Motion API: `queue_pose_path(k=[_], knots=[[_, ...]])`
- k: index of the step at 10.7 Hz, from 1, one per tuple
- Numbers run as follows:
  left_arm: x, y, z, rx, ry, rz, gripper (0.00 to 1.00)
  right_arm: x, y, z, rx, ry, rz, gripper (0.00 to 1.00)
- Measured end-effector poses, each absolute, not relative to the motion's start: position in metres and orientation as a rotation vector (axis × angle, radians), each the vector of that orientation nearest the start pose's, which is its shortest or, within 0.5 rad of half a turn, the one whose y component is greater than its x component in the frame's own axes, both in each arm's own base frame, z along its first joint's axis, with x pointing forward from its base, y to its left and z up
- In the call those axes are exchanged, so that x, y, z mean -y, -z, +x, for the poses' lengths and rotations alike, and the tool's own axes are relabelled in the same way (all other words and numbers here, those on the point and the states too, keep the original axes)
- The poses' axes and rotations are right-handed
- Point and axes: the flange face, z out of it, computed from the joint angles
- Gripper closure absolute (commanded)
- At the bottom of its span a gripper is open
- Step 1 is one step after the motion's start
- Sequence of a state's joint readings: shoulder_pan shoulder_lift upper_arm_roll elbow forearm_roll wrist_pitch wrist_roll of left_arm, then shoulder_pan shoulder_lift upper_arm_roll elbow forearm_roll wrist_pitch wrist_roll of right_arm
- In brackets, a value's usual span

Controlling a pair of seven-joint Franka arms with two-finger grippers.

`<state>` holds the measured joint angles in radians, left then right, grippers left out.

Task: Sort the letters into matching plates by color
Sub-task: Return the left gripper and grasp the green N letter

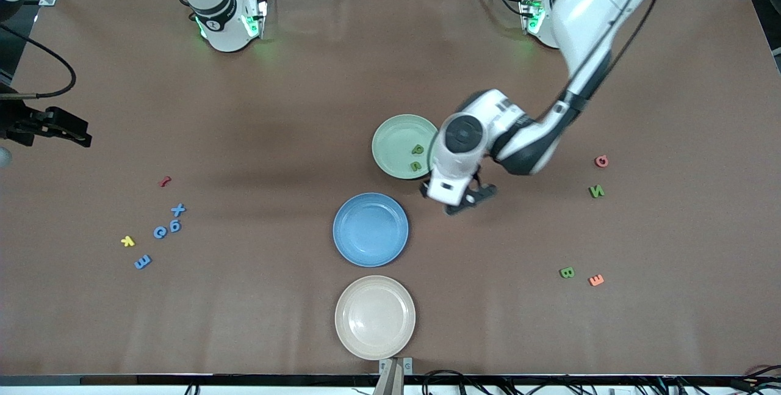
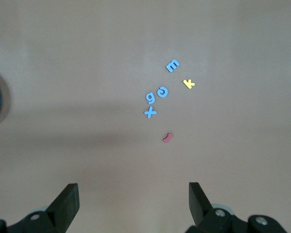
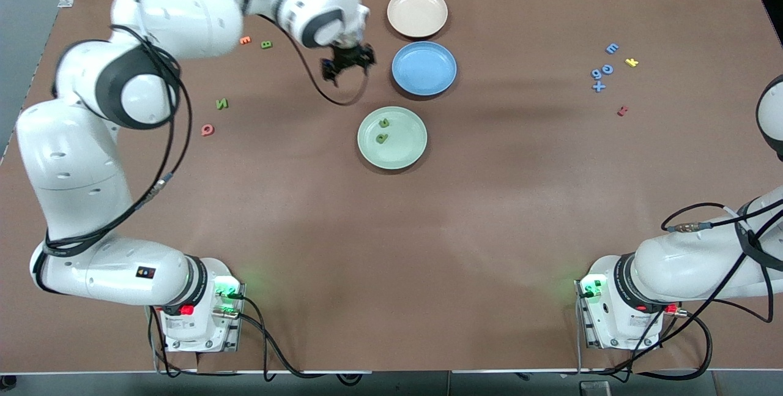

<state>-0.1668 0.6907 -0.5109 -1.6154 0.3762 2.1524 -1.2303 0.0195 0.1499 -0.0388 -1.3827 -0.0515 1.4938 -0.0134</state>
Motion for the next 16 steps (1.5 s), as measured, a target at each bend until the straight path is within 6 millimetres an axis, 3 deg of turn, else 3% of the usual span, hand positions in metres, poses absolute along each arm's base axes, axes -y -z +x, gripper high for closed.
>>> queue_pose_path(k=[3, 6, 9, 11, 14, 16], knots=[[0.277, -0.253, 0.623, 0.563, -0.083, -3.053, 0.00, 0.015, -0.618, 0.594, -0.012, -0.070, -3.197, 0.00], [0.206, -0.240, 0.636, 0.426, -0.151, -3.052, 0.00, 0.014, -0.617, 0.594, -0.010, -0.072, -3.197, 0.00], [0.134, -0.239, 0.634, 0.278, -0.200, -3.054, 0.00, 0.014, -0.616, 0.595, -0.011, -0.071, -3.197, 0.00], [0.115, -0.230, 0.622, 0.217, -0.191, -3.055, 0.00, 0.014, -0.615, 0.596, -0.010, -0.072, -3.197, 0.00], [0.108, -0.228, 0.609, 0.178, -0.173, -3.054, 0.00, 0.014, -0.614, 0.596, -0.010, -0.073, -3.197, 0.00], [0.082, -0.233, 0.610, 0.131, -0.170, -3.053, 0.00, 0.014, -0.614, 0.596, -0.010, -0.073, -3.197, 0.00]])
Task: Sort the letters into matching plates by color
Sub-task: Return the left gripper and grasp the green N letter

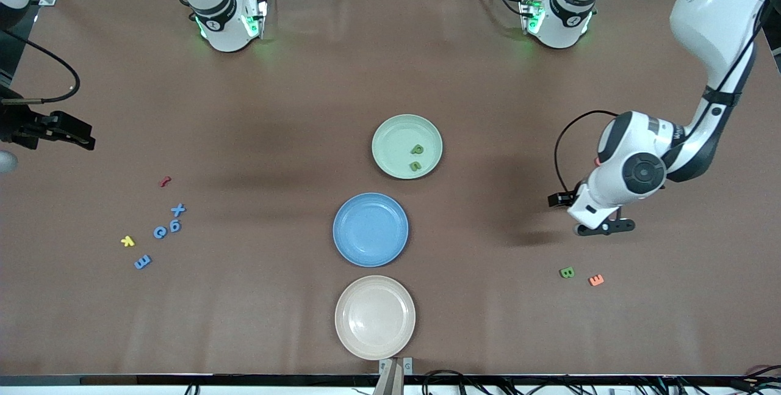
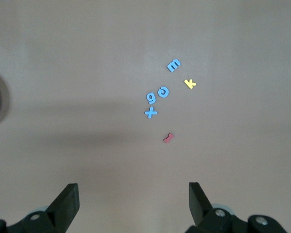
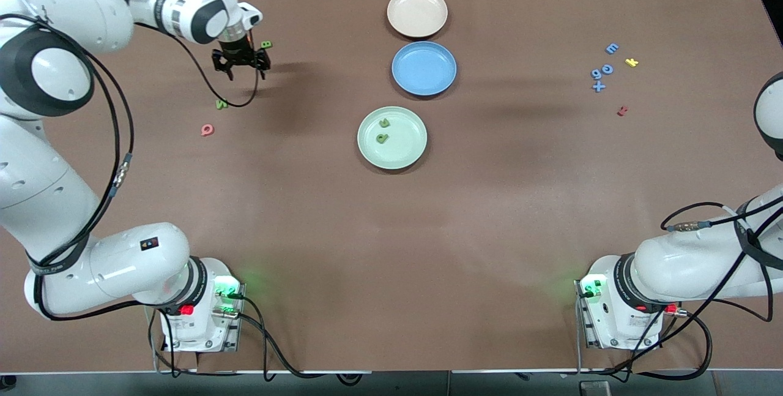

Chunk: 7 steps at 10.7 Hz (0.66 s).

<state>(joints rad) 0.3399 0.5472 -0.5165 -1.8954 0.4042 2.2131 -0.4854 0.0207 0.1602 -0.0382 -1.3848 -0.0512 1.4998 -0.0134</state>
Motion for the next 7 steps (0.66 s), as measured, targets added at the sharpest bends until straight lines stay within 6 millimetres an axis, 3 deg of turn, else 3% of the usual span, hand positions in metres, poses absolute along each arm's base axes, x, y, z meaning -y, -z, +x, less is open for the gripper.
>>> queue_pose_path(k=[3, 7], knots=[[0.013, -0.236, 0.616, 0.126, -0.172, -3.063, 0.00, 0.014, -0.613, 0.597, -0.010, -0.073, -3.197, 0.00], [-0.024, -0.222, 0.609, 0.179, -0.135, -3.040, 0.00, 0.014, -0.613, 0.597, -0.009, -0.073, -3.197, 0.00]])
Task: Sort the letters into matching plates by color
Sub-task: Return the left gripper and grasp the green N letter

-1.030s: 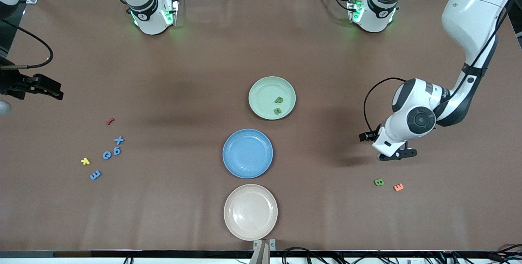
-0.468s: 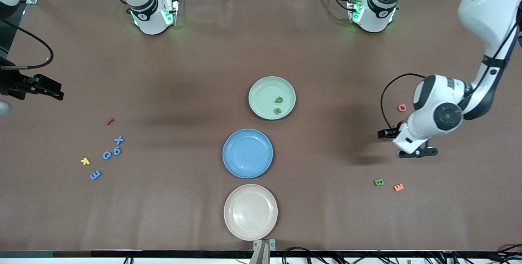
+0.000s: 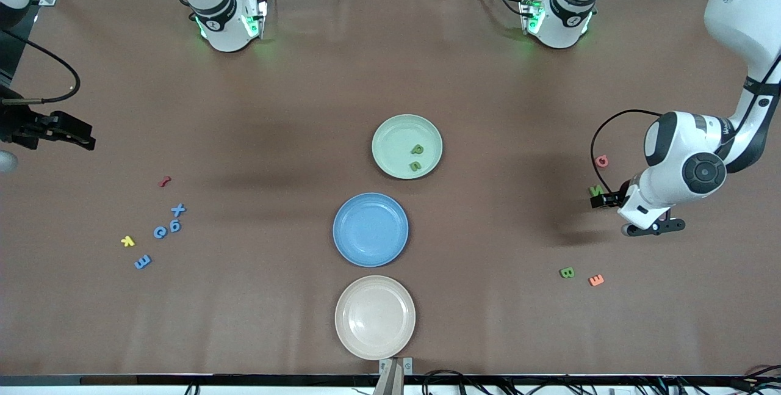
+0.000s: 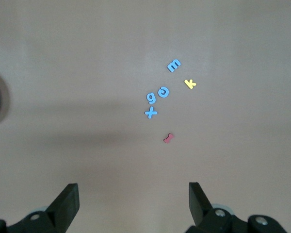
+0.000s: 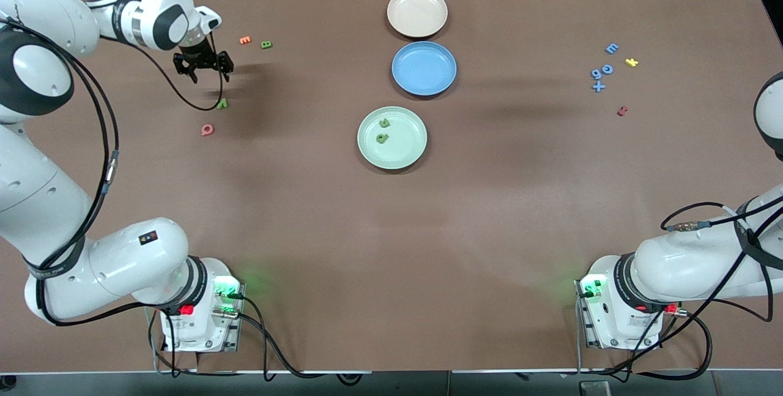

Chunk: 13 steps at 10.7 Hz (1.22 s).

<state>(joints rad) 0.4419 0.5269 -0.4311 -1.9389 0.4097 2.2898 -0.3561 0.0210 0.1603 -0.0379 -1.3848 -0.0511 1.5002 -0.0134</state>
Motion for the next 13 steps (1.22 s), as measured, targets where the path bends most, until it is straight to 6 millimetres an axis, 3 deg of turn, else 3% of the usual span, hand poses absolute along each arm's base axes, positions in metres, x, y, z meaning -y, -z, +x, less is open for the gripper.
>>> queue_pose_path(k=[4, 6, 10, 13], knots=[[-0.053, -0.190, 0.568, 0.243, 0.014, -3.042, 0.00, 0.014, -0.613, 0.597, -0.009, -0.073, -3.197, 0.00], [-0.039, -0.192, 0.557, 0.298, -0.003, -3.071, 0.00, 0.014, -0.613, 0.597, -0.010, -0.073, -3.197, 0.00], [0.008, -0.197, 0.546, 0.285, -0.014, -3.100, 0.00, 0.015, -0.614, 0.598, -0.012, -0.060, -3.198, 0.00], [0.005, -0.190, 0.543, 0.295, -0.010, -3.104, 0.00, 0.015, -0.614, 0.598, -0.011, -0.053, -3.198, 0.00]])
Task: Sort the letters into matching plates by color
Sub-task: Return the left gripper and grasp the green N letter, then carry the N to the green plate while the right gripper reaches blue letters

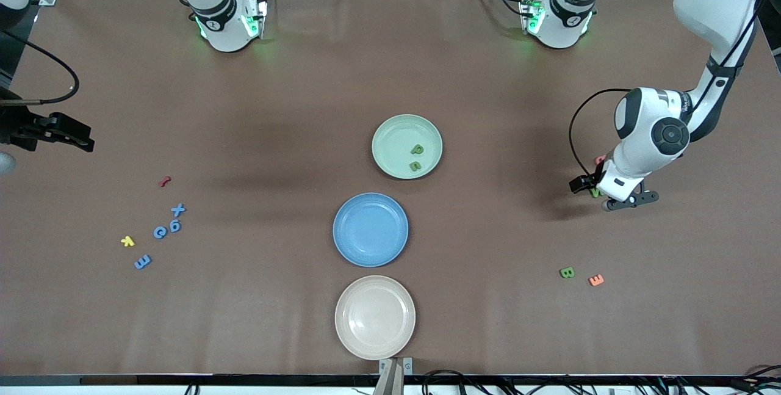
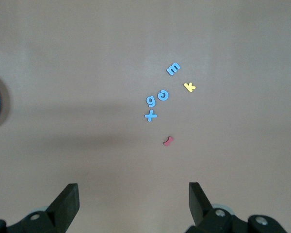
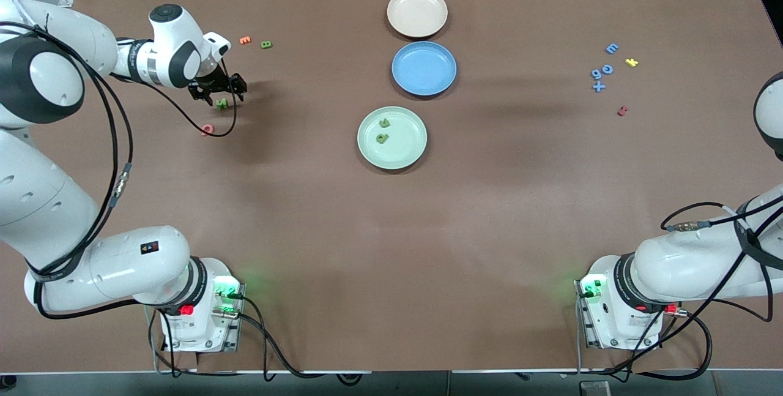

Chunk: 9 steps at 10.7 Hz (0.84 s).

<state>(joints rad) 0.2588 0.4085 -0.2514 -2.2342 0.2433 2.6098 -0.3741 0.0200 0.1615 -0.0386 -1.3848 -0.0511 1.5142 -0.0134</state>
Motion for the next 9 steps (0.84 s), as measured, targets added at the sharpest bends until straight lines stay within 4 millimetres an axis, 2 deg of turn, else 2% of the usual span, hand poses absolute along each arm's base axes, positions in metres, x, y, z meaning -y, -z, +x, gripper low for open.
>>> queue_pose_path(k=[6, 8, 9], knots=[[-0.020, -0.173, 0.546, 0.362, 0.010, -3.098, 0.00, 0.013, -0.611, 0.600, -0.007, -0.054, -3.198, 0.00], [-0.021, -0.171, 0.547, 0.367, 0.010, -3.097, 0.98, 0.013, -0.602, 0.606, -0.005, -0.043, -3.198, 0.00], [-0.022, -0.170, 0.547, 0.367, 0.008, -3.097, 1.00, 0.014, -0.592, 0.609, -0.004, -0.040, -3.199, 0.00]])
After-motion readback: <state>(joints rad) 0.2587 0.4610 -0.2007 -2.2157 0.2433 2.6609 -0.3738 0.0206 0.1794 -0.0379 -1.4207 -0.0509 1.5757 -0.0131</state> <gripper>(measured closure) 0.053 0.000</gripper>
